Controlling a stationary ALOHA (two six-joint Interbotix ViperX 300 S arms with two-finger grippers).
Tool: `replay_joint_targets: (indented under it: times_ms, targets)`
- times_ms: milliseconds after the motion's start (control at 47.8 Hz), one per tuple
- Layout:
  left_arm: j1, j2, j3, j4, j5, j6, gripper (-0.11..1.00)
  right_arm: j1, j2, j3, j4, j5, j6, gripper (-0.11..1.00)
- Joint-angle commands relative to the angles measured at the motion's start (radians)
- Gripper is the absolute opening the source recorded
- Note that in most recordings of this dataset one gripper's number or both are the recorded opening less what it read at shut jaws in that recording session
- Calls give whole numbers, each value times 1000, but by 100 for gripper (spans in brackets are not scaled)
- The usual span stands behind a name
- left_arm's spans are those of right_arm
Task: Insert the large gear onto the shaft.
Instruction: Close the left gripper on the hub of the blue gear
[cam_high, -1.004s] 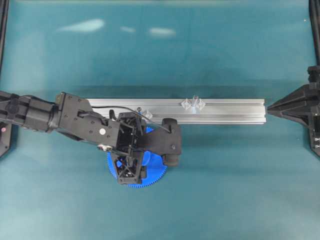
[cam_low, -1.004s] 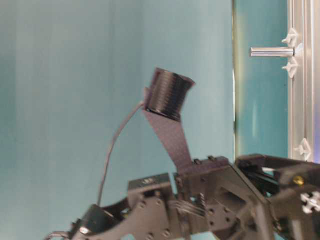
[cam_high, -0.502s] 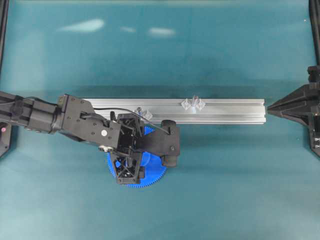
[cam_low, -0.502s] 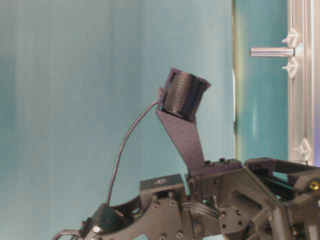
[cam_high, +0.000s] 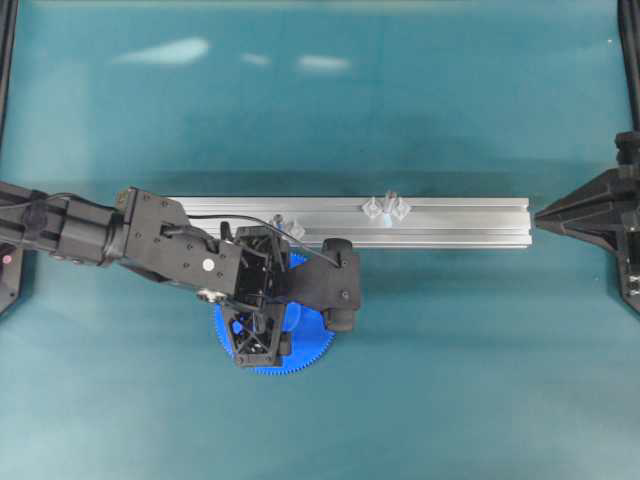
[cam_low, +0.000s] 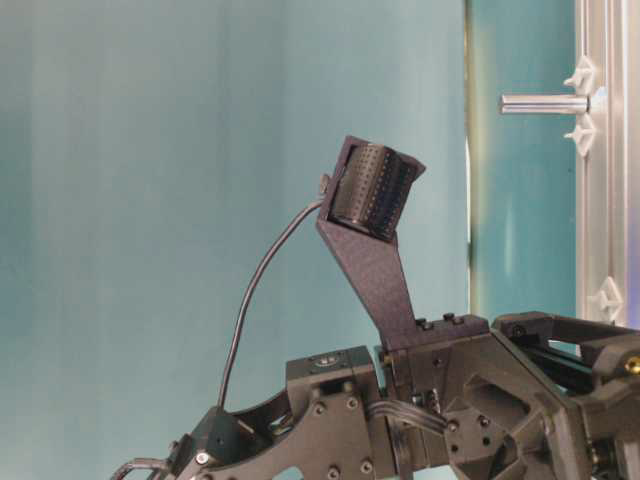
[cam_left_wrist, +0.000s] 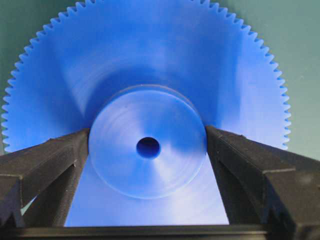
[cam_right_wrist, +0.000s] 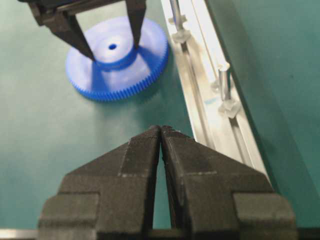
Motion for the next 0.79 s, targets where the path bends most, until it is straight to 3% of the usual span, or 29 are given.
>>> replay_joint_targets:
  times_ms: [0, 439, 648, 774]
  targets:
    - [0, -6, -3, 2, -12, -8, 95, -2, 6, -14, -2, -9, 11, 15]
    - [0, 5, -2, 2, 3, -9, 93, -2, 6, -9, -2, -8, 21, 15]
    - [0, 5, -3, 2, 23, -11, 77, -3, 6, -9, -2, -6, 21, 15]
    - [0, -6, 0, 2, 23, -9, 77, -3, 6, -9, -2, -5, 21, 15]
